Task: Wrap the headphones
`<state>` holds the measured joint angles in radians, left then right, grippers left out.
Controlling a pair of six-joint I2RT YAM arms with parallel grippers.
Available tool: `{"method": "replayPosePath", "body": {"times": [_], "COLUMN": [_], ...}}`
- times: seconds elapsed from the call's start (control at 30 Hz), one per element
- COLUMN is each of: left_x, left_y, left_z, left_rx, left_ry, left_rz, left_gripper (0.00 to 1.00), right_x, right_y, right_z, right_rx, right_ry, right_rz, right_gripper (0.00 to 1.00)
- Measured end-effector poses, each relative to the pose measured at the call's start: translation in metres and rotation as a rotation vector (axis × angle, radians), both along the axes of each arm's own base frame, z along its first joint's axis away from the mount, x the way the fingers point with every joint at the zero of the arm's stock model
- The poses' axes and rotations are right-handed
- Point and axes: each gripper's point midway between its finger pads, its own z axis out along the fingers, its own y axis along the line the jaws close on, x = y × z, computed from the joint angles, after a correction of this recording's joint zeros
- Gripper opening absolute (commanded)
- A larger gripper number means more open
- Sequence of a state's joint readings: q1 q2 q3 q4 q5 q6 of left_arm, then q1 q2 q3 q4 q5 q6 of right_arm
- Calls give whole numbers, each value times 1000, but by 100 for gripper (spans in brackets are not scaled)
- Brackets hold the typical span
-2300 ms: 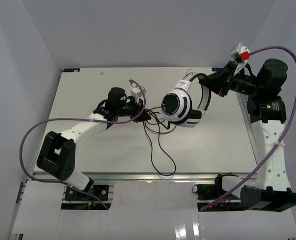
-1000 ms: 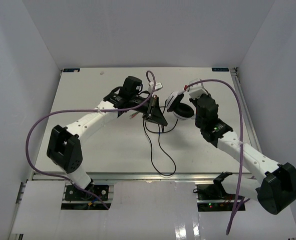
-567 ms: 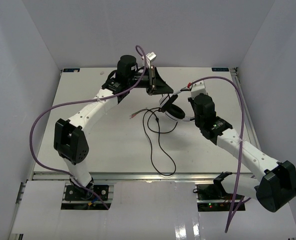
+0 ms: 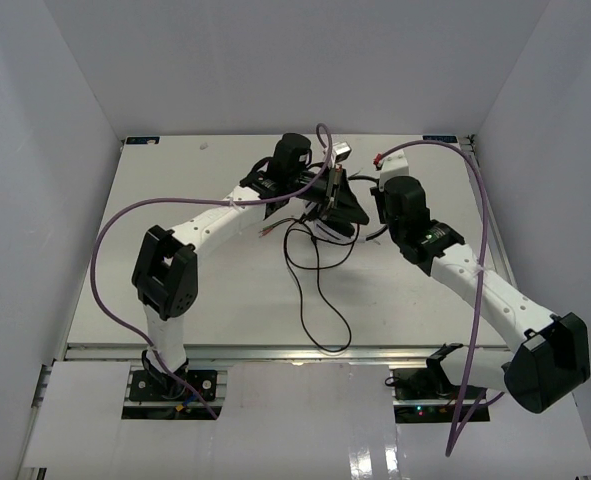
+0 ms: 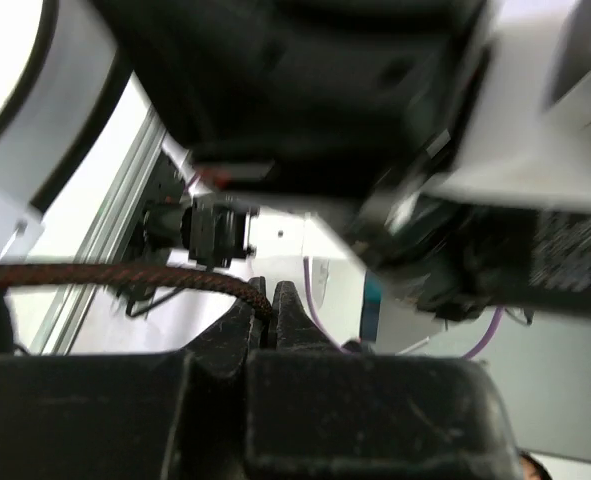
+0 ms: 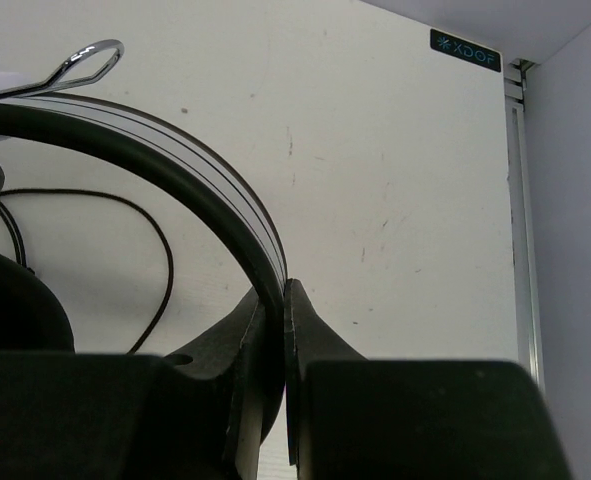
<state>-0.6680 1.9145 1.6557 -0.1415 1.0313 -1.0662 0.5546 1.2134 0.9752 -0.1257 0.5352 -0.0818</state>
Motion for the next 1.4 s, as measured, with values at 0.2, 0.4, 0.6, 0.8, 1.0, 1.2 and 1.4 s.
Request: {"method": "replayPosePath", "body": {"times": [0.2, 0.4, 0.6, 0.8, 1.0, 1.2, 1.4], "left_x": [-9, -9, -9, 1, 12, -10, -38], "left_y": [22, 36, 23, 14, 10, 13, 34], "left_z": [6, 25, 20, 12, 1, -7, 0], "left_rx": [20, 6, 35, 74, 131, 197, 208], "left_ry": [-26, -86, -108, -161, -250, -352, -510], "left_rz": [-24, 5, 48, 129, 212, 219, 218], "left_gripper": [0, 0, 0, 9, 47, 69, 72], "right_x": [12, 17, 19, 24, 28, 34, 33], "right_y": [-15, -19, 1, 13, 5, 0, 4], "right_z": [18, 12, 9, 9, 10, 19, 31], "right_rx": [22, 55, 182, 342, 486, 589, 616], "right_ry": [-33, -10, 70, 162, 235, 239, 230], "right_rz": [-50, -57, -21, -19, -59, -92, -62], "right_gripper": [8, 8, 8, 8, 8, 8, 8]}}
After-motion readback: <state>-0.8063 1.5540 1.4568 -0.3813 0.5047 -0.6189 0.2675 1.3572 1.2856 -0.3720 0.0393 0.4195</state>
